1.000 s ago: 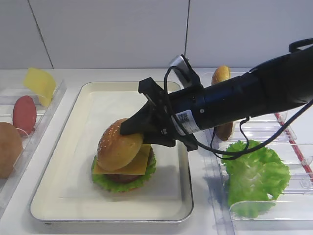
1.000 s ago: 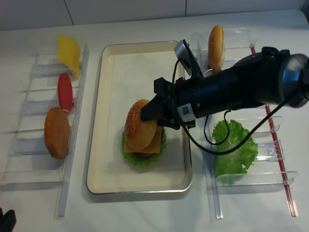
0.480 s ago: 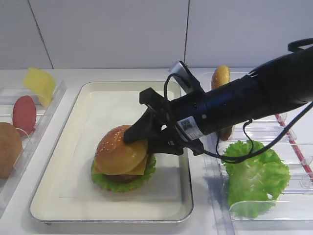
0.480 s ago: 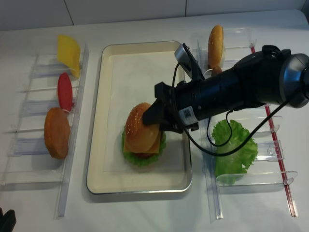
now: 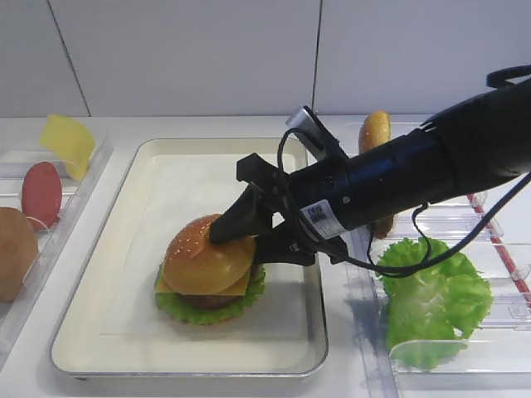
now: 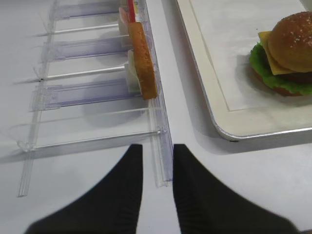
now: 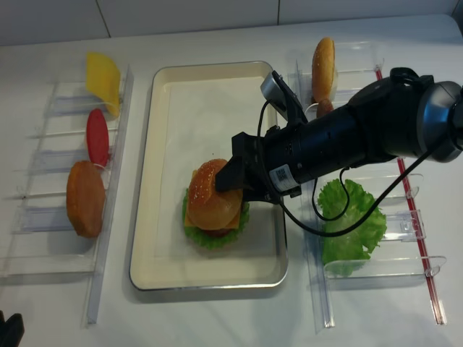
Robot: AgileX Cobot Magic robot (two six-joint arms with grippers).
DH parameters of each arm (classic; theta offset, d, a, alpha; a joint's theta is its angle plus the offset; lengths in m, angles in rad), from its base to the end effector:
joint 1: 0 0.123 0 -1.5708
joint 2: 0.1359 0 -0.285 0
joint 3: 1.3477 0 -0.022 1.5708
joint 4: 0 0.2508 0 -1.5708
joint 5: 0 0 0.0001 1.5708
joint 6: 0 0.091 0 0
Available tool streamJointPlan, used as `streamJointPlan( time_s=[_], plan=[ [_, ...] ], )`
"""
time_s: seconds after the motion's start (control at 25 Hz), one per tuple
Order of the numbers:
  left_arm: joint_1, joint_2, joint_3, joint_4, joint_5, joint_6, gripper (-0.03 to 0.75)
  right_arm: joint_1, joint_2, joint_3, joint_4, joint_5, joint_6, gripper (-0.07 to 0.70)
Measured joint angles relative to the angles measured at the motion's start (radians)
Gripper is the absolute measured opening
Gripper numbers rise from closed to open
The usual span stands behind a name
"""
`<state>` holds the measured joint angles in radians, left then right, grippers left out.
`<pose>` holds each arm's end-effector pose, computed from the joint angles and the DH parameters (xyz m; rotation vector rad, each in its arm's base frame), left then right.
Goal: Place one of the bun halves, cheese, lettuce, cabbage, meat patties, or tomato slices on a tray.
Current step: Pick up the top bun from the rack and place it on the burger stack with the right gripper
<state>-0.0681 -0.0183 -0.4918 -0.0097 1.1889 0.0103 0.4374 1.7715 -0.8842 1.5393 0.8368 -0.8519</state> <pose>-0.0126 0.0000 0.2649 0.0860 2.1610 -0.0451 0.2662 0.1991 0.1822 -0.1355 2.5842 1.4812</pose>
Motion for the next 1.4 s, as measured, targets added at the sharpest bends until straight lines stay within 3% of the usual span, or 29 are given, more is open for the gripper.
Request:
streamJointPlan(
  time_s=[0.24,0.76,0.84,0.96,1.12,1.4],
  plan=[
    [0.000,0.000,0.000,0.000,0.000,0.000,0.169,0.000,-0.008,0.000,0.000,0.000,0.012,0.447],
    [0.000,0.000,0.000,0.000,-0.001,0.000,0.169,-0.058,-0.086,0.000,-0.148,-0.012,0.101,0.455],
    [0.000,0.000,0.000,0.000,-0.001,0.000,0.169,-0.062,-0.100,-0.020,-0.185,-0.008,0.133,0.455],
    [0.000,0.000,0.000,0.000,-0.001,0.000,0.169,-0.067,-0.120,-0.092,-0.334,-0.002,0.240,0.455],
    [0.000,0.000,0.000,0.000,-0.001,0.000,0.169,-0.068,-0.134,-0.242,-0.592,0.070,0.459,0.455],
    [0.000,0.000,0.000,0.000,-0.001,0.000,0.169,-0.068,-0.134,-0.539,-1.032,0.329,0.801,0.455]
  ],
)
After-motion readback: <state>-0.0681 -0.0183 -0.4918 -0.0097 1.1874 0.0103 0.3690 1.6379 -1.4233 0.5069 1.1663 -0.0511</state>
